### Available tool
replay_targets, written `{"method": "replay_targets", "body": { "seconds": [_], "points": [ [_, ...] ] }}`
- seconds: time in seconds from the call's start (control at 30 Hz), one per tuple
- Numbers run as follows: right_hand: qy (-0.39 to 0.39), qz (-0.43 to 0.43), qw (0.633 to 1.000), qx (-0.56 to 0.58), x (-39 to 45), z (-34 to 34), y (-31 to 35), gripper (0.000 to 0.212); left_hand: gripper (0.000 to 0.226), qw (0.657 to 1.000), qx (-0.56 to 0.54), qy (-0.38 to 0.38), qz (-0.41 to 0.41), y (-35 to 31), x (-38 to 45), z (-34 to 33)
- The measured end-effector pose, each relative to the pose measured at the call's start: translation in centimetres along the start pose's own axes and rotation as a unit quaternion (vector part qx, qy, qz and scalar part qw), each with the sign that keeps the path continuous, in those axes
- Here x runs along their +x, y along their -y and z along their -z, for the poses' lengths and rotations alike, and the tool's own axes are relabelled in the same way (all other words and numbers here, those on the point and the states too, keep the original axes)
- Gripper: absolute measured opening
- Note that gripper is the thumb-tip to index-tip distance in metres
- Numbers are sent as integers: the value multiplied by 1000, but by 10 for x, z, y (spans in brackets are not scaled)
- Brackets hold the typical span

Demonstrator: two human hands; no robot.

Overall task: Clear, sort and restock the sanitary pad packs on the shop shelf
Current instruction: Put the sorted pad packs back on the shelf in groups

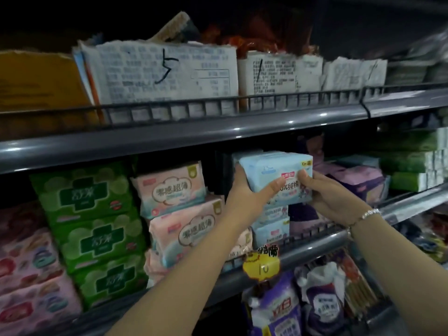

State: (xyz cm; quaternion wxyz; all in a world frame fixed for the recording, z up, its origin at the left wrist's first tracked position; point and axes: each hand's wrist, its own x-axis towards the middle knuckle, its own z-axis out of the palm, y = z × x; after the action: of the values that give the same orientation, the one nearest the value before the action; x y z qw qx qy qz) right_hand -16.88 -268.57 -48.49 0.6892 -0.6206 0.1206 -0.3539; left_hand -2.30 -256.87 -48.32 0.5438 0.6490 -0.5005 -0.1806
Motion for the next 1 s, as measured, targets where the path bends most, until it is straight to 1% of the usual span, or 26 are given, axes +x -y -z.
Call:
{"method": "replay_targets", "body": {
  "seconds": [0.07,0.1,0.13,0.17,0.2,0.27,0.3,0.37,0.43,0.5,0.57,0.63,0.73,0.77,0.83,0.9,0.93,1.0],
  "points": [
    [-5,-12,1000,17,25,9,-2,63,55,1000,2,-9,3,-5,22,-1],
    [-5,-19,1000,21,39,14,-3,56,44,1000,4,-8,8,-4,34,-1],
    [-5,-27,999,28,51,17,-5,47,37,1000,8,-6,13,-2,46,-2],
    [-2,-30,999,32,64,20,-7,42,35,1000,13,-2,17,2,57,-2],
    [1,-37,999,40,76,22,-8,40,40,1000,19,2,20,6,67,-3],
    [-4,-45,998,38,98,27,-13,38,66,999,24,-5,36,17,84,-5],
    [-5,-44,999,27,106,29,-17,38,74,999,25,-13,46,22,91,-6],
    [-15,-46,999,12,116,33,-29,36,80,998,33,-15,57,31,99,-8],
    [-33,-42,998,-15,120,37,-44,30,79,997,44,-7,64,40,100,-11],
    [-45,-33,998,-31,117,39,-53,28,77,997,50,-13,49,49,96,-15],
    [-52,-23,997,-59,111,41,-56,38,72,998,47,-17,34,54,93,-19],
    [-56,-9,993,-99,104,38,-55,51,71,998,46,-24,27,56,92,-21],
    [-102,30,985,-134,94,29,-53,57,68,998,46,-37,21,53,89,-23],
    [-113,38,984,-134,92,25,-54,54,64,998,43,-33,24,53,88,-24],
    [-115,39,982,-142,91,19,-57,41,54,998,36,-6,41,53,86,-27],
    [-130,32,980,-150,91,15,-60,29,55,998,27,11,51,52,86,-29],
    [-139,30,979,-144,92,14,-63,29,56,998,22,13,57,53,86,-30],
    [-167,29,977,-128,90,12,-64,34,53,998,25,12,50,52,85,-31]
  ]
}}
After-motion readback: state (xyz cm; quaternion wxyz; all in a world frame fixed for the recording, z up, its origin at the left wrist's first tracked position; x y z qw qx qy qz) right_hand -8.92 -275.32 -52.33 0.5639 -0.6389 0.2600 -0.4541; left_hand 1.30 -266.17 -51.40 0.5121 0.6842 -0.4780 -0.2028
